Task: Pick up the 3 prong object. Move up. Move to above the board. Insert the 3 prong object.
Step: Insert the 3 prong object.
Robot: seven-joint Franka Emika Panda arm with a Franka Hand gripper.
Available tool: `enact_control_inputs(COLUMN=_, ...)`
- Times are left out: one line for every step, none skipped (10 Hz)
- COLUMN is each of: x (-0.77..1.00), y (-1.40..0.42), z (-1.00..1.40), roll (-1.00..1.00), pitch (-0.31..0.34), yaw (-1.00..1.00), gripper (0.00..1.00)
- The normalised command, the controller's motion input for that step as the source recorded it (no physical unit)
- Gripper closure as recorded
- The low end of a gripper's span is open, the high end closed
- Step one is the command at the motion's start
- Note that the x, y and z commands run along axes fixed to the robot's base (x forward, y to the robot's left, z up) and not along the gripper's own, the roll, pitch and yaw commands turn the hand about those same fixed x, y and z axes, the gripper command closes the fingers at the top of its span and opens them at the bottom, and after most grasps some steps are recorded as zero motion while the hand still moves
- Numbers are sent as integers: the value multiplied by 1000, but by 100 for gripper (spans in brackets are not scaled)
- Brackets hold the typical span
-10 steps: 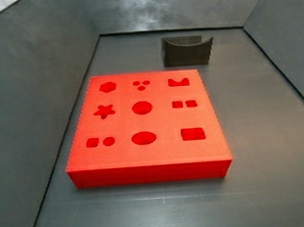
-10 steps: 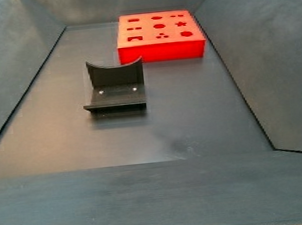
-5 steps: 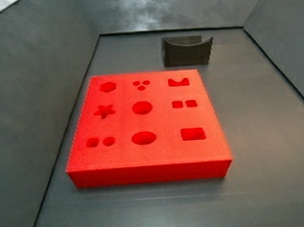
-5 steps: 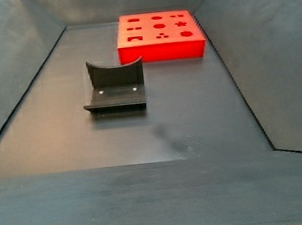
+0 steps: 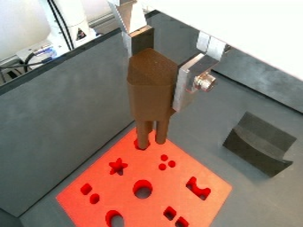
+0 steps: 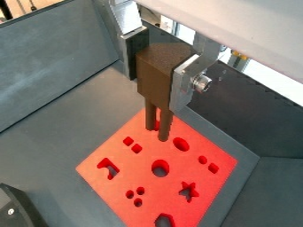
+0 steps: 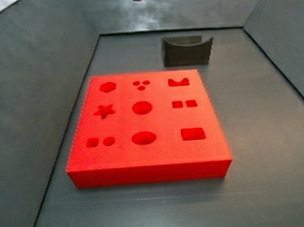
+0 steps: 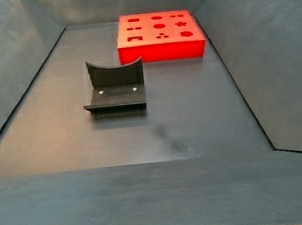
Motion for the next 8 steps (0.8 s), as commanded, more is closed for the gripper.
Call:
enact_control_inputs(x=0, y=23, z=-100, roll=21, pitch=0, yaw=0, gripper=100)
enact_control_inputs(x=0, y=49, z=-169, roll=59, pitch=0, yaw=0, gripper=100)
enact_control_inputs(x=0, y=106, z=-254, roll=89, pitch=0, yaw=0, gripper=100)
enact_control_inputs(x=0, y=334, z=-434, roll=57, pitch=0, yaw=69, gripper=100)
enact_control_inputs(x=0, y=277, z=-589, roll=93, pitch=0, yaw=89, gripper=100)
enact_control_inputs(x=0, y=257, z=-694, roll=61, pitch=-10, yaw=69, gripper=100)
enact_control_inputs(x=60, y=217, z=-749, roll=39, pitch=-26, yaw=54, gripper=100)
enact_control_inputs(x=94, y=220, z=-771, roll=30, pitch=-44, yaw=49, gripper=100)
